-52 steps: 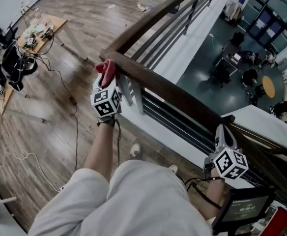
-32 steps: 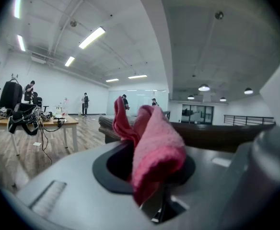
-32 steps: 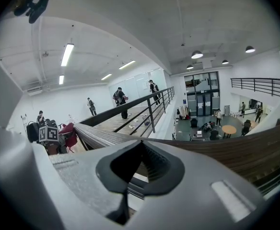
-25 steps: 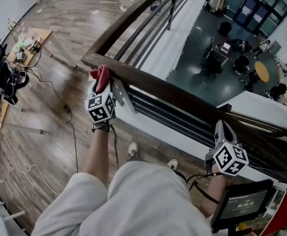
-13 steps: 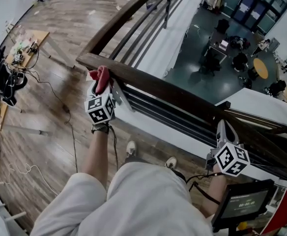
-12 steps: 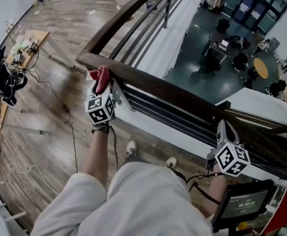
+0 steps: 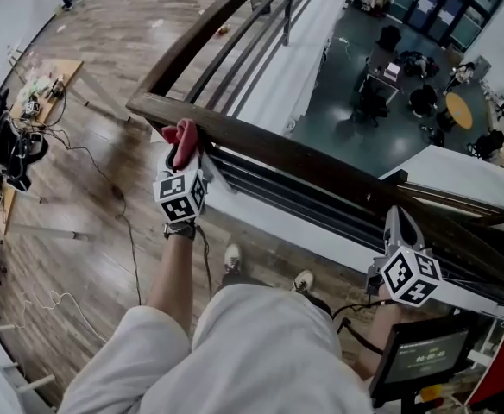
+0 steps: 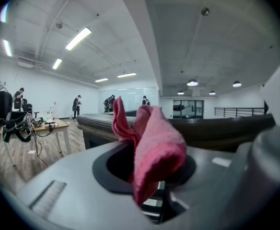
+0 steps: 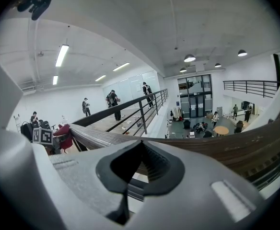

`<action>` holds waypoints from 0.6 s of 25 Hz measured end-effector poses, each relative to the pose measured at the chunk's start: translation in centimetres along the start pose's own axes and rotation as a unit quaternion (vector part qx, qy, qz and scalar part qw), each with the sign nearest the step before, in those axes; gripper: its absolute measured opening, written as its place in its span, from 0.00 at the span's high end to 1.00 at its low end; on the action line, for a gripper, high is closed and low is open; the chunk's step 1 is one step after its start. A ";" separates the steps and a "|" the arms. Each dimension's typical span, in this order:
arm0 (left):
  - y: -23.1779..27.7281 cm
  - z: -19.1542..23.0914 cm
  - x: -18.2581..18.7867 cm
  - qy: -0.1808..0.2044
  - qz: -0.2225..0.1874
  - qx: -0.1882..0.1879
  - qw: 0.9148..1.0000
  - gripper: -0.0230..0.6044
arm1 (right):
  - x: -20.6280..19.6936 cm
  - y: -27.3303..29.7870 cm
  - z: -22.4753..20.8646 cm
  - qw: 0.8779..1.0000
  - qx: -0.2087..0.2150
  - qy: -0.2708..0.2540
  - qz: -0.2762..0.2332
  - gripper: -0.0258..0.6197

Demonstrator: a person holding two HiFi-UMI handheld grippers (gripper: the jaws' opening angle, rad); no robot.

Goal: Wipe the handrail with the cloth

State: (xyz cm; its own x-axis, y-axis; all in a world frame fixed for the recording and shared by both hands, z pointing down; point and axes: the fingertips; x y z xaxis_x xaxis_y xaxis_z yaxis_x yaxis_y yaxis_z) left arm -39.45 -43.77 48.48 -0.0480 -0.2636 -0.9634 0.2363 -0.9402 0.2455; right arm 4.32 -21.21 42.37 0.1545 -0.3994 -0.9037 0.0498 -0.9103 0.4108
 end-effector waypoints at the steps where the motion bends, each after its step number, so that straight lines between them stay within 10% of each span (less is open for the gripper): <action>1: -0.1 -0.4 -0.1 0.005 0.003 -0.002 1.000 0.77 | 0.0 -0.1 -0.1 1.000 -0.001 -0.001 0.000 0.96; 15: -1.8 -5.7 -0.6 0.025 0.014 -0.023 0.999 0.77 | 0.2 -0.4 -0.4 1.000 0.018 -0.005 -0.006 0.96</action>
State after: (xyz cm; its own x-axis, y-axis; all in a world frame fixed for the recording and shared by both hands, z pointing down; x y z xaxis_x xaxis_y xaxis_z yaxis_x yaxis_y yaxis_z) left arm -34.31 -40.70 48.01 0.0086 -0.2779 -0.9606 0.2810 -0.9212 0.2690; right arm 4.74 -20.92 42.09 0.1446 -0.3887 -0.9100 0.0170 -0.9185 0.3950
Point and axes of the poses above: the fingertips, and each gripper's own axes: y forward along the fingers, z to its left, x out of its top, and after that the axes turned 4 degrees about -y, right-handed
